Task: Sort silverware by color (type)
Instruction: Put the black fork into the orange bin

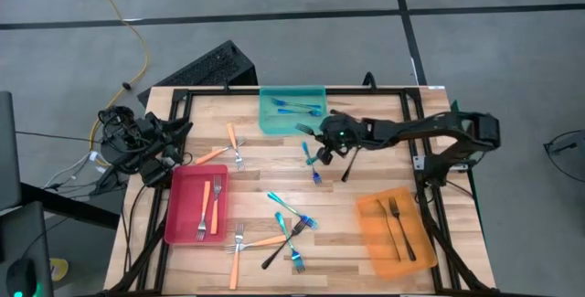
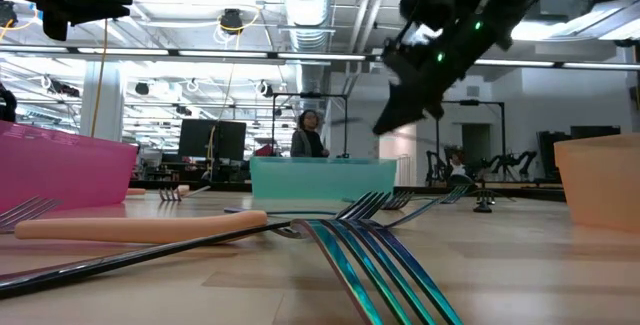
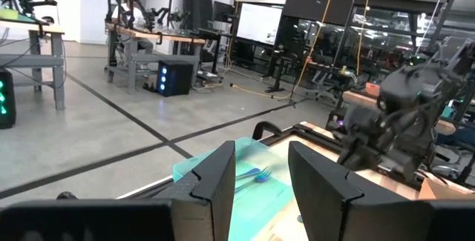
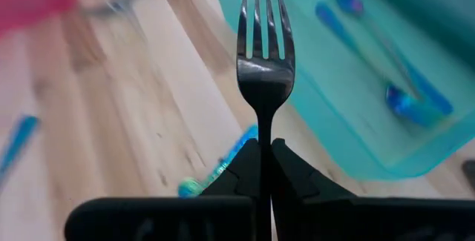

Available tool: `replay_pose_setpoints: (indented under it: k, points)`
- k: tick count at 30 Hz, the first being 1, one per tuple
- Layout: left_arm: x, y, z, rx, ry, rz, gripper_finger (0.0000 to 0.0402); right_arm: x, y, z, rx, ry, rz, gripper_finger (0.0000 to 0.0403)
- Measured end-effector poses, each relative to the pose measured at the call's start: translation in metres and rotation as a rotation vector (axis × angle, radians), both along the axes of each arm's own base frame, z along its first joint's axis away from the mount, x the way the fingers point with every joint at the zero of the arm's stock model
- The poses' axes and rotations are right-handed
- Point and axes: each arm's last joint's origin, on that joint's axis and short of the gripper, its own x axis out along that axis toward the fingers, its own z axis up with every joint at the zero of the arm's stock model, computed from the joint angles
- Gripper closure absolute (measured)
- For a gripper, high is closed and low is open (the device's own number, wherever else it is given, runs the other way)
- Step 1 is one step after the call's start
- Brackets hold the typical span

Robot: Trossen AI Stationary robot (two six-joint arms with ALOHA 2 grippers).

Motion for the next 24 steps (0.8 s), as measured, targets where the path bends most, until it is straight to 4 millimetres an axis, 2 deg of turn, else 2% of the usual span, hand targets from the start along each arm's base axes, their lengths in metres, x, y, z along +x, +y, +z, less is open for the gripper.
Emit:
replay_pose_setpoints:
  k: [12, 18, 24]
  points:
    - [0.000, 0.000, 0.000, -0.001, 0.000, 0.000, 0.0289, -0.023, 0.035, 0.057, -0.033, -0.198, 0.108, 0.0372]
    - [0.000, 0.000, 0.000, -0.001, 0.000, 0.000, 0.0289, -0.033, 0.062, 0.074, 0.023, -0.280, 0.198, 0.0372]
    - [0.000, 0.000, 0.000, 0.000, 0.000, 0.000, 0.0289, -0.038, 0.093, 0.079, 0.173, -0.331, 0.234, 0.0367]
